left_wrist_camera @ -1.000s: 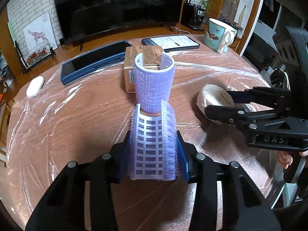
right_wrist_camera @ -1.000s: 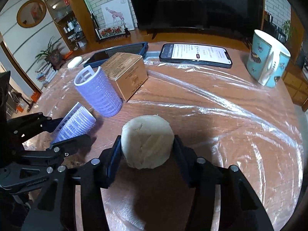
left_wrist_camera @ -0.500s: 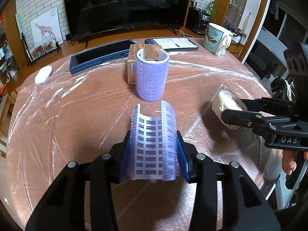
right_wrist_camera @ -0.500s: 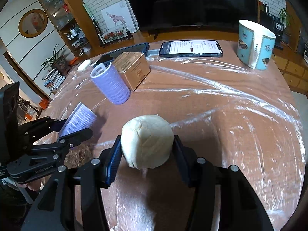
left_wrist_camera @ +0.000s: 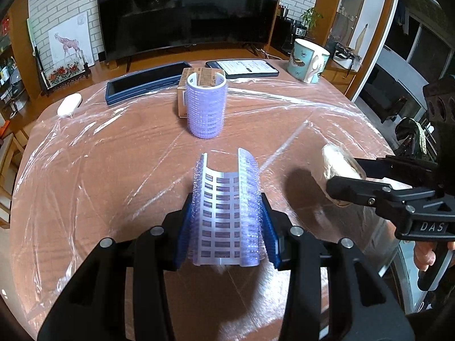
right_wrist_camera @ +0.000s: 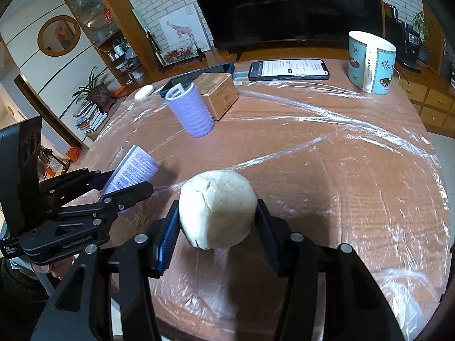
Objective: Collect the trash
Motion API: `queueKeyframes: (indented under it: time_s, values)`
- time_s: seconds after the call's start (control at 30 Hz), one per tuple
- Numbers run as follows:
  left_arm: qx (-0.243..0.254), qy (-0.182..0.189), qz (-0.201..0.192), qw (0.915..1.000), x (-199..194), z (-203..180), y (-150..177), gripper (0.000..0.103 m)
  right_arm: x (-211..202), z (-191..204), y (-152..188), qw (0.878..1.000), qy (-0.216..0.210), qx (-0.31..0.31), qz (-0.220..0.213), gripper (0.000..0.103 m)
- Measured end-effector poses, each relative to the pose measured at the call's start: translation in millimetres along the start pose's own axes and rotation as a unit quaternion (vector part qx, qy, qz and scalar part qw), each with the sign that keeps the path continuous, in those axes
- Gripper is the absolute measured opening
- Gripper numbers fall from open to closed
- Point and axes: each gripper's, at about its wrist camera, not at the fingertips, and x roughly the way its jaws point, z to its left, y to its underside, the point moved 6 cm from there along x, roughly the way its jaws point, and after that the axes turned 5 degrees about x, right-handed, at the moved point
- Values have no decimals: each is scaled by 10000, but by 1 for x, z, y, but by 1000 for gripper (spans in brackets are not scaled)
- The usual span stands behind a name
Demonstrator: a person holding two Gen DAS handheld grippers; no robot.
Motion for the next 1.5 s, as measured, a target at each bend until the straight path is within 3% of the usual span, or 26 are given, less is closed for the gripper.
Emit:
queueKeyframes:
  time_s: [0.73,1.5]
  values:
    - [246,-38,-111,9996,-43,-42,38,44,-41,21,47,9997,-143,-217,-33,51]
    - [368,-16,38,9993,-67,-70,89,44,-67,30,102,9992,-186,-340,123,51]
